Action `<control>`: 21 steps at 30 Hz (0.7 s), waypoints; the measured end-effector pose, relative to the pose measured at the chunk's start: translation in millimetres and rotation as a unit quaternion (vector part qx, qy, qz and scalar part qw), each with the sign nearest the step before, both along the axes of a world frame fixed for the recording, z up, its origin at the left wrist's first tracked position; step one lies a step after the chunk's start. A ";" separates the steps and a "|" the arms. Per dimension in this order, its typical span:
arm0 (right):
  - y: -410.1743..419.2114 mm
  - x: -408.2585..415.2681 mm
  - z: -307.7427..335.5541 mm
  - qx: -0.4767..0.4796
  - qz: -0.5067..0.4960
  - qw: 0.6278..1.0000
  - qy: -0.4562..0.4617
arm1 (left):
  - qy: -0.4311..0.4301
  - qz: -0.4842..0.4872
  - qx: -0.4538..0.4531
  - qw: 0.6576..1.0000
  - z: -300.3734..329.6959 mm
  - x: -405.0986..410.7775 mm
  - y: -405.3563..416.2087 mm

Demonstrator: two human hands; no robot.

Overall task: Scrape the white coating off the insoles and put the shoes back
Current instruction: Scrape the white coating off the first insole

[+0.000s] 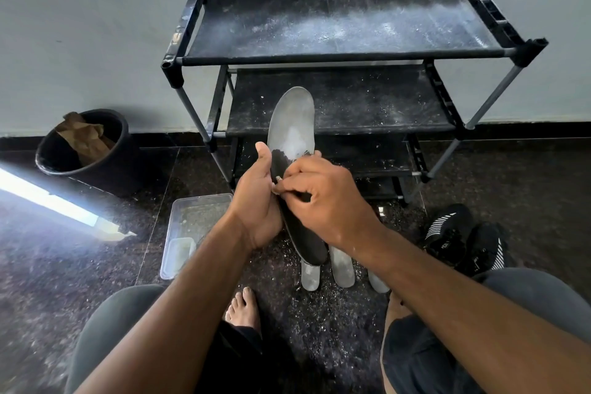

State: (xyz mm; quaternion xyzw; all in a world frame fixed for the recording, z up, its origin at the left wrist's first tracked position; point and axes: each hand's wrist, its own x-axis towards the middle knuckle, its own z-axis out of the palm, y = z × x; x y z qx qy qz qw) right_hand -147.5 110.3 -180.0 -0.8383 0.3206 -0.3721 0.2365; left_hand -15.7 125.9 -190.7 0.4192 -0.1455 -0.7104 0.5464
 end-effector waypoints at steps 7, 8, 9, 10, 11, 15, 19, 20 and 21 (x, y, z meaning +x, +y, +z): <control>-12.3 -0.1 4.9 -0.002 -0.055 0.998 -0.018 | -0.004 -0.020 0.001 1.000 1.2 -8.8 2.5; -9.4 0.7 4.8 0.000 -0.036 0.999 -0.009 | -0.007 -0.018 0.000 1.000 0.9 -6.0 1.3; -6.9 0.3 4.6 0.005 -0.015 1.000 0.000 | -0.010 -0.015 -0.003 1.000 1.7 -3.2 0.4; -5.8 -0.9 4.5 0.014 0.005 1.000 0.008 | -0.012 -0.008 -0.006 1.000 1.9 -0.4 -0.8; -6.0 -2.7 4.3 0.022 0.019 0.999 0.016 | -0.012 0.003 -0.010 1.000 2.3 1.5 -1.4; -14.9 -10.1 4.2 0.018 0.008 0.997 0.072 | 0.006 0.020 -0.024 0.999 2.7 0.3 0.0; -16.1 -10.7 5.5 -0.023 -0.039 0.995 0.086 | 0.017 0.016 -0.028 0.999 2.9 -2.1 -0.1; -13.6 -9.4 5.1 -0.017 -0.033 0.996 0.084 | 0.014 0.018 -0.029 0.999 2.8 -0.8 -0.8; -10.7 -7.8 4.4 -0.001 -0.019 0.997 0.081 | 0.009 0.020 -0.030 0.999 3.3 0.6 -1.2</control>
